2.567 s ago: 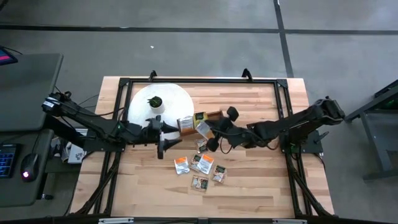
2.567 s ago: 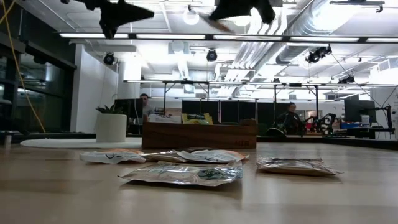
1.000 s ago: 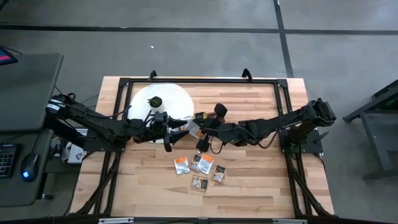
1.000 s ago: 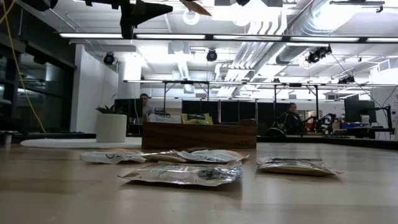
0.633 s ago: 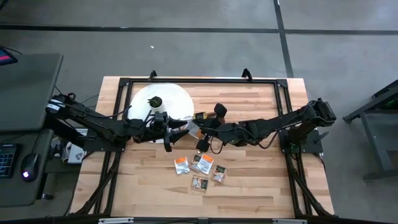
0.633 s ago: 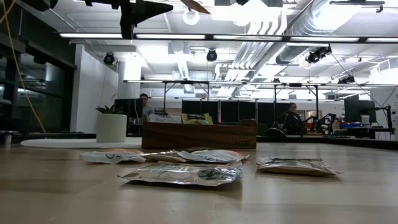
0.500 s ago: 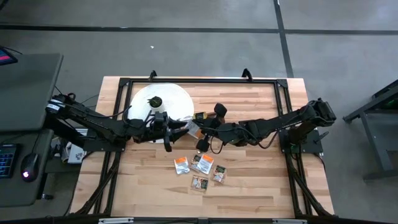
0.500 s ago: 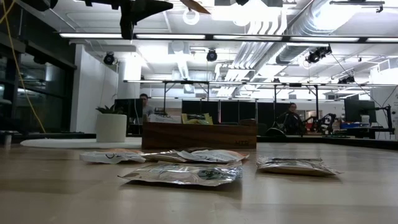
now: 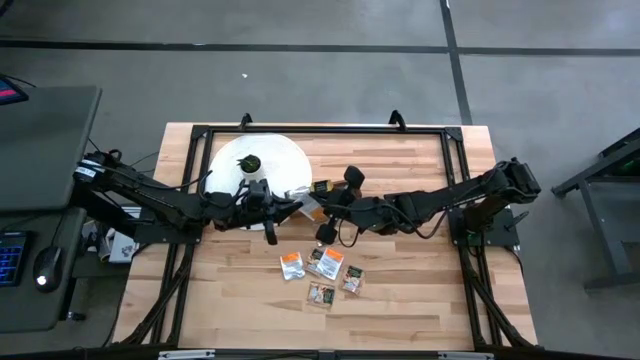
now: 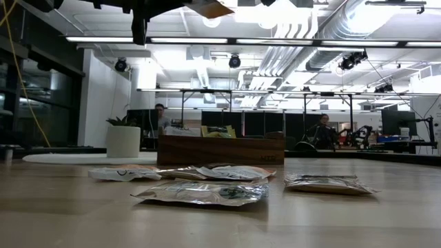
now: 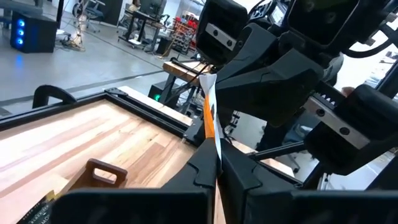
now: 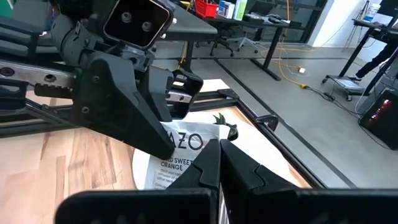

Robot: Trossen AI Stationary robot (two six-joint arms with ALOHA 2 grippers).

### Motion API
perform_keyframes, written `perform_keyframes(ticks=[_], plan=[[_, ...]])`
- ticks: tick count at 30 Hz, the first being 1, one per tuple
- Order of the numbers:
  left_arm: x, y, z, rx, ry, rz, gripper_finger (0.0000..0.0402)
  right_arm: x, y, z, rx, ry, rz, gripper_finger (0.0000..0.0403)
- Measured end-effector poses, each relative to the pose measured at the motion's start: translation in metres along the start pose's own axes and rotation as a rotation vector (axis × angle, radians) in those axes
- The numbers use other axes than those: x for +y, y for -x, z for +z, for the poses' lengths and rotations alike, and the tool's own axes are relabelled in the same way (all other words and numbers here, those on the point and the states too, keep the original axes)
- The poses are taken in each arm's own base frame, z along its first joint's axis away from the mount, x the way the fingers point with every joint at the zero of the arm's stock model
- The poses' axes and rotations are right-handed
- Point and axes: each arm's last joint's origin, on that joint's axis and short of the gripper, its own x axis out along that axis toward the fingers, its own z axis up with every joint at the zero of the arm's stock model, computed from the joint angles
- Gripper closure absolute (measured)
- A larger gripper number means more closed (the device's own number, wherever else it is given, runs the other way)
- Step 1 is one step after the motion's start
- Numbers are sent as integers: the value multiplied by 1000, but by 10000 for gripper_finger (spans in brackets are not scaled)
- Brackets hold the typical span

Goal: Pick & Place Tea
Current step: Put the white tea bag into the left section of the wooden organizer

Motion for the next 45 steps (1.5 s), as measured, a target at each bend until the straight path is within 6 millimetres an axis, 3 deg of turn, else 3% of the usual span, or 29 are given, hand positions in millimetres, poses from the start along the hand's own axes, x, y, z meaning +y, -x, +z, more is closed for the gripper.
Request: perform_keyframes(ticks=[8,16,21,28,33,45], plan=[[0,0,-1,4,-11,5,401,2,0,2,-15,-28,84,378],[2,0,-5,46,-54,26,401,-1,-2,3,-6,-70,127,252],[5,2,-9,101,-128,45,401,-12,12,9,32,-85,89,200],[18,6,-19,260,-229,113,401,-38,49,17,148,-205,101,190],[33,3,-20,326,-303,154,401,-41,72,18,225,-233,178,189],[66,-2,-23,469,-401,259,401,-35,84,8,318,-214,191,189]])
